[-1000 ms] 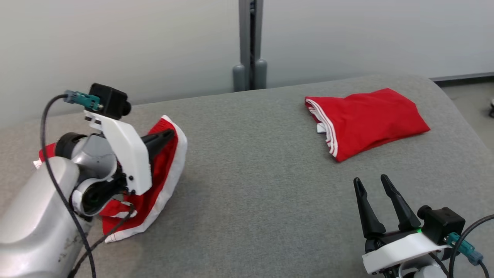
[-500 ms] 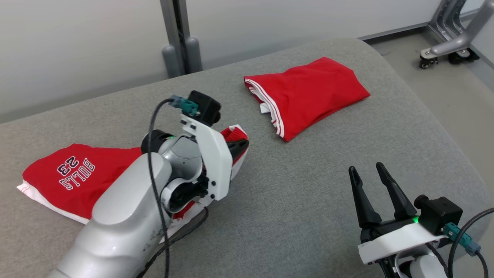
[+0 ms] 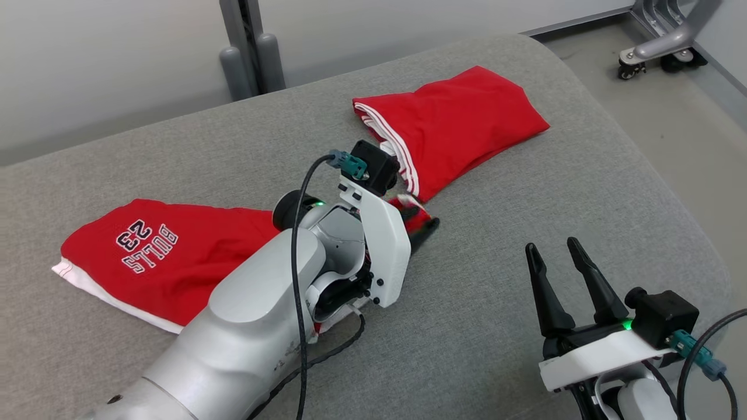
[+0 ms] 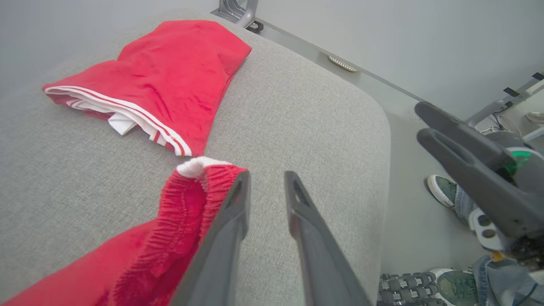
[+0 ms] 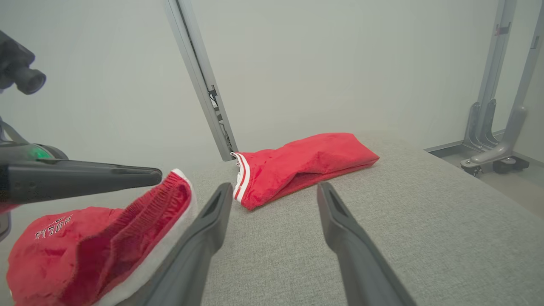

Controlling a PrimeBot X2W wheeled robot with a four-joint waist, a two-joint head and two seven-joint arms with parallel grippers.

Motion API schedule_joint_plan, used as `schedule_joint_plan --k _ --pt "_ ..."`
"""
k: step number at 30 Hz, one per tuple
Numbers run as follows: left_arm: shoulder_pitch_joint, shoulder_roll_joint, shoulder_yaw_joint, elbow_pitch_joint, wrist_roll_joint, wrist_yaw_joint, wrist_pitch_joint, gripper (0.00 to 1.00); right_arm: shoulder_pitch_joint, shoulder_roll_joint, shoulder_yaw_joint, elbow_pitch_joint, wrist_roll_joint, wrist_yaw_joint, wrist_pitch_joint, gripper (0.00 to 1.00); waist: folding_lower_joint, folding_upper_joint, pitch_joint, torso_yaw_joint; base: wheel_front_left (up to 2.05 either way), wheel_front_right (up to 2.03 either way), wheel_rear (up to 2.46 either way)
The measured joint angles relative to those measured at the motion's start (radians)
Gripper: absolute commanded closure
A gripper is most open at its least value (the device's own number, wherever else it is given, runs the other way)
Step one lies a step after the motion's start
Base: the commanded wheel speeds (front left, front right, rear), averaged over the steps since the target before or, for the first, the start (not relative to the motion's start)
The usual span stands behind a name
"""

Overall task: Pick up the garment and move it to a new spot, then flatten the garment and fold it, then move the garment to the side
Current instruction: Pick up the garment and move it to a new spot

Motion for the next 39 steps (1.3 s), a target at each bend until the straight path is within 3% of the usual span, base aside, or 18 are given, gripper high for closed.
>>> schedule_joint_plan --k 7,17,25,27,28,34,39 --pt "-0.029 0.001 -0.065 0.000 -0.053 -0.001 -0.086 0.00 0.000 -0.007 -0.024 0.002 -0.012 0.000 0.000 0.00 0.0000 0.0000 -0.017 0.072 0.00 0.00 0.00" --pt "0.007 0.087 -0.060 -0.013 -0.026 0.011 -0.301 0.00 0.031 -0.048 -0.058 -0.004 -0.024 0.000 0.000 0.00 0.0000 0.0000 -0.065 0.201 0.00 0.00 0.00" --pt "0.128 0.196 -0.004 -0.113 0.015 0.095 -0.509 0.00 0.064 -0.067 -0.060 -0.019 -0.029 0.000 0.000 0.00 0.0000 0.0000 -0.109 0.266 0.00 0.00 0.00" --pt "0.179 0.229 0.014 -0.152 0.021 0.132 -0.563 0.00 0.068 -0.073 -0.066 -0.024 -0.030 0.000 0.000 0.00 0.0000 0.0000 -0.122 0.271 0.00 0.00 0.00" --pt "0.239 0.264 0.035 -0.194 0.031 0.178 -0.599 0.00 0.070 -0.074 -0.074 -0.035 -0.032 0.000 0.000 0.00 0.0000 0.0000 -0.132 0.274 0.00 0.00 0.00" --pt "0.393 0.356 0.122 -0.324 0.057 0.304 -0.640 0.00 0.101 -0.072 -0.097 -0.066 -0.043 0.000 0.000 0.00 0.0000 0.0000 -0.147 0.288 0.00 0.00 0.00" --pt "0.503 0.370 0.209 -0.412 0.070 0.365 -0.644 0.00 0.119 -0.064 -0.097 -0.073 -0.046 0.000 0.000 0.00 0.0000 0.0000 -0.145 0.294 0.00 0.00 0.00"
